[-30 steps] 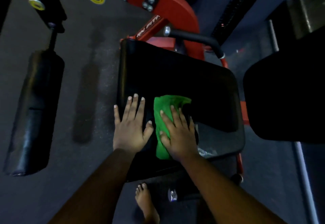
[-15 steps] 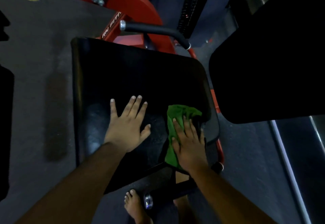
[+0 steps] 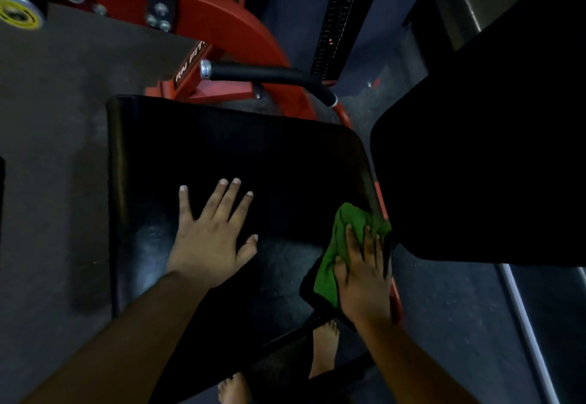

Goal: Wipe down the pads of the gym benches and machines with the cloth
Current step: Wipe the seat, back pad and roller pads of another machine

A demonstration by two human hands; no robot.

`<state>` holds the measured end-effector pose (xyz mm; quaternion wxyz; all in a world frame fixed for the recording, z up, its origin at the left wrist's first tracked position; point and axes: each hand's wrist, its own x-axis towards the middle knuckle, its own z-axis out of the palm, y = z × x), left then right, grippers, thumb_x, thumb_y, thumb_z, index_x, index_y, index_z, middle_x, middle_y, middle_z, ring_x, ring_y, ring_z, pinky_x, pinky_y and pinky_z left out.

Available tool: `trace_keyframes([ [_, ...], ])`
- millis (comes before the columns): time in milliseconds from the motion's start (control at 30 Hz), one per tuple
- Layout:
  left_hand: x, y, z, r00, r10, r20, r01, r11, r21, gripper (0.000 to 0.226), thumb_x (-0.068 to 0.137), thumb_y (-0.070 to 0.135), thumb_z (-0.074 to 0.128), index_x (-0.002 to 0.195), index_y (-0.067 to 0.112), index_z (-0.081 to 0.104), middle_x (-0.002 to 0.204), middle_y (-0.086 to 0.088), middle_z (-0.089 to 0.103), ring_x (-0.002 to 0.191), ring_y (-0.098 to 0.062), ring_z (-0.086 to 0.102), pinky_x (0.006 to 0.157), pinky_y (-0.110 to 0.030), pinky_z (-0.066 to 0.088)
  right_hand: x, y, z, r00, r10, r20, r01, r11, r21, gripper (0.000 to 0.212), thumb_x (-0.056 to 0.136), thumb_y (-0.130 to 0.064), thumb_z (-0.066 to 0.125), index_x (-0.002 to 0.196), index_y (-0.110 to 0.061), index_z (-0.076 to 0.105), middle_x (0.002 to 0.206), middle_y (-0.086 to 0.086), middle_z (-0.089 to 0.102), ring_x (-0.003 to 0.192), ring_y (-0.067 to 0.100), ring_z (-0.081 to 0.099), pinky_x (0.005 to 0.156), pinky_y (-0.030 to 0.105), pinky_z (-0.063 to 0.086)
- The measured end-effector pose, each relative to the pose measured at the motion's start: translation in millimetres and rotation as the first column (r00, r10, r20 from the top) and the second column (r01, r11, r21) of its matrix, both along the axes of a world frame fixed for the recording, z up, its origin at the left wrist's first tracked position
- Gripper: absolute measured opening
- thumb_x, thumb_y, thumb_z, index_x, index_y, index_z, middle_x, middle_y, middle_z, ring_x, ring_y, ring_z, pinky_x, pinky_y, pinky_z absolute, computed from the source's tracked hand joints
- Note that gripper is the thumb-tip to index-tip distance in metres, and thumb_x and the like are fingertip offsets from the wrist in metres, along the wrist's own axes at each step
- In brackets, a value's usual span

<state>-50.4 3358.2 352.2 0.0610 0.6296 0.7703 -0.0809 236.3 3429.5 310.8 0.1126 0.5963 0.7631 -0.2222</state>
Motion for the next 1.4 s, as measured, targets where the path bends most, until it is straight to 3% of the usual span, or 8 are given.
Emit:
trace_keyframes([
  [300, -29.4, 7.0, -4.6, 0.985, 0.172, -0.010, -0.171, 0.984, 0.058, 0.081, 0.093, 0.067, 0.032, 0.160, 0.023, 0.023, 0.169, -0.006, 0.014, 0.157, -0.021, 0.005, 0.116, -0.074, -0.002, -114.2, 146.9, -22.8, 0.990, -0.141, -0.005, 0.141, 0.986, 0.090, 0.071, 0.099, -0.042, 0.040, 0.162, -0.040, 0.006, 0.172, -0.001, -0.004, 0.157, 0.025, -0.003, 0.118, 0.063, 0.019],
  [533, -28.7, 8.7, 0.0, 0.987, 0.163, -0.002, -0.163, 0.987, -0.004, 0.083, 0.094, 0.068, 0.029, 0.161, 0.021, 0.018, 0.170, -0.006, 0.006, 0.157, -0.022, 0.000, 0.113, -0.077, 0.000, -58.7, 65.9, -3.5, 0.976, 0.217, 0.016, -0.218, 0.975, 0.039, 0.067, 0.095, -0.063, 0.014, 0.159, -0.047, 0.001, 0.171, -0.004, 0.005, 0.157, 0.023, 0.003, 0.121, 0.060, 0.014],
  [667, -29.9, 8.1, -0.9, 0.988, 0.152, -0.011, -0.151, 0.988, 0.016, 0.083, 0.094, 0.067, 0.032, 0.161, 0.019, 0.021, 0.169, -0.009, 0.010, 0.157, -0.024, 0.004, 0.113, -0.078, 0.000, -81.5, 133.9, -18.5, 0.998, -0.065, 0.007, 0.063, 0.991, 0.115, 0.072, 0.093, -0.058, 0.028, 0.161, -0.036, 0.019, 0.171, 0.007, 0.009, 0.156, 0.033, 0.011, 0.118, 0.061, 0.025],
  [767, -29.8, 7.5, -1.4, 0.989, 0.149, -0.015, -0.149, 0.989, 0.006, 0.084, 0.093, 0.067, 0.033, 0.161, 0.019, 0.020, 0.169, -0.009, 0.010, 0.157, -0.024, 0.001, 0.113, -0.078, -0.001, -146.2, 158.9, -19.2, 0.983, -0.186, -0.002, 0.186, 0.982, 0.032, 0.069, 0.098, -0.048, 0.040, 0.161, -0.039, 0.014, 0.172, 0.004, -0.002, 0.157, 0.030, -0.002, 0.119, 0.067, 0.010],
  [1000, -28.0, 11.1, 5.1, 0.986, 0.166, 0.001, -0.166, 0.986, -0.023, 0.084, 0.093, 0.067, 0.033, 0.161, 0.020, 0.020, 0.169, -0.008, 0.010, 0.157, -0.023, 0.001, 0.112, -0.078, 0.002, -121.1, 67.4, 5.0, 0.906, 0.384, -0.175, -0.363, 0.921, 0.142, 0.068, 0.098, -0.052, 0.033, 0.160, -0.044, 0.007, 0.169, 0.004, 0.019, 0.157, 0.024, 0.013, 0.120, 0.061, 0.018],
  [1067, -28.2, 9.9, 4.4, 0.987, 0.160, -0.003, -0.160, 0.987, -0.030, 0.083, 0.093, 0.067, 0.031, 0.161, 0.019, 0.020, 0.169, -0.008, 0.009, 0.157, -0.024, 0.001, 0.113, -0.078, 0.002, -94.0, 99.4, -7.6, 0.954, 0.290, -0.080, -0.272, 0.945, 0.183, 0.071, 0.098, -0.051, 0.034, 0.162, -0.034, 0.008, 0.166, 0.011, 0.028, 0.155, 0.030, 0.020, 0.119, 0.063, 0.022],
  [1233, -28.6, 9.9, 0.2, 0.989, 0.146, -0.003, -0.146, 0.989, 0.017, 0.085, 0.093, 0.067, 0.034, 0.161, 0.017, 0.019, 0.169, -0.010, 0.011, 0.157, -0.024, 0.002, 0.112, -0.078, 0.000, -157.6, 161.0, -16.7, 0.980, -0.195, -0.031, 0.197, 0.972, 0.131, 0.084, 0.094, -0.048, 0.039, 0.163, -0.021, 0.000, 0.172, 0.007, 0.002, 0.157, 0.029, 0.001, 0.120, 0.063, 0.015],
  [1400, -28.3, 11.2, 2.4, 0.986, 0.165, -0.009, -0.165, 0.986, 0.018, 0.090, 0.092, 0.067, 0.036, 0.161, 0.012, 0.017, 0.169, -0.008, 0.012, 0.157, -0.022, 0.005, 0.112, -0.078, 0.002, -224.0, 111.6, 2.3, 0.941, 0.306, -0.146, -0.285, 0.947, 0.150, 0.082, 0.095, -0.048, 0.044, 0.163, -0.027, 0.002, 0.172, 0.002, 0.003, 0.157, 0.024, 0.006, 0.118, 0.062, 0.015],
])
